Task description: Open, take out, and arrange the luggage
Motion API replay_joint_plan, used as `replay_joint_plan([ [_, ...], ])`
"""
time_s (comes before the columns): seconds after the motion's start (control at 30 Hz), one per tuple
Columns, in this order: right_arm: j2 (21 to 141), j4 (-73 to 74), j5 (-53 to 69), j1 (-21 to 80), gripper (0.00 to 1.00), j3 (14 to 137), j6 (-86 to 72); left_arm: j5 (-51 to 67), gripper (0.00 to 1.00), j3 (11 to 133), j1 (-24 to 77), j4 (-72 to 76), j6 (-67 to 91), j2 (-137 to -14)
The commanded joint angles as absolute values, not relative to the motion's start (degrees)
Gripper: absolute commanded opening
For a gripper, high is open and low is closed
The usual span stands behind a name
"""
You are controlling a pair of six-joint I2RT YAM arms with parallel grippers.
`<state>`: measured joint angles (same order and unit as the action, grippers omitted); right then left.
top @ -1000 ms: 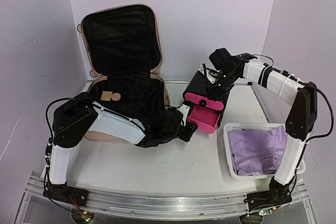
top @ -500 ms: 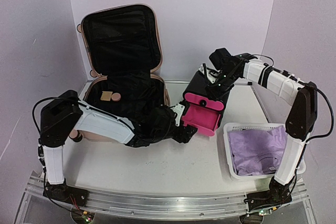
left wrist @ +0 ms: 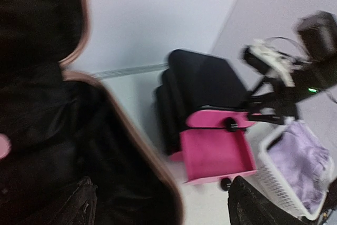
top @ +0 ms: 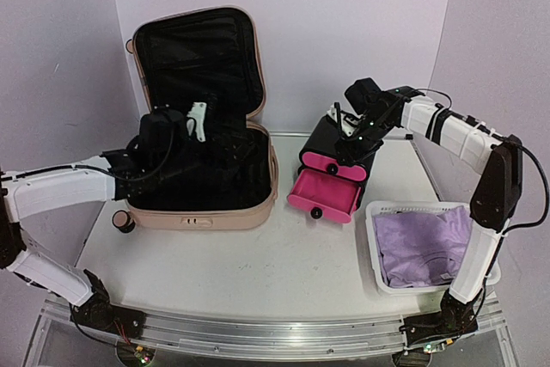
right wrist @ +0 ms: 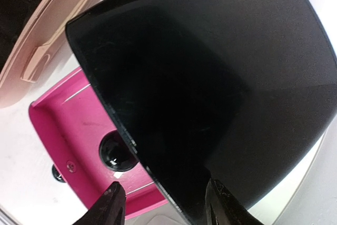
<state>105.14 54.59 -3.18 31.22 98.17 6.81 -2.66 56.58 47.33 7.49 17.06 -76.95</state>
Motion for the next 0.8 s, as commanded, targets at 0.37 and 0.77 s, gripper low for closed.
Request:
replay_joint_plan([
  [0.37,104.6,63.3,0.4,31.9,0.54,98.5,4.1,-4.4,0.88,95.0,21.5,-36.4,17.4,-109.2],
  [0.77,104.3,64.5,0.0,31.8,0.54,97.8,4.0,-7.0,0.83,121.4,16.4,-46.0,13.2,-133.5],
])
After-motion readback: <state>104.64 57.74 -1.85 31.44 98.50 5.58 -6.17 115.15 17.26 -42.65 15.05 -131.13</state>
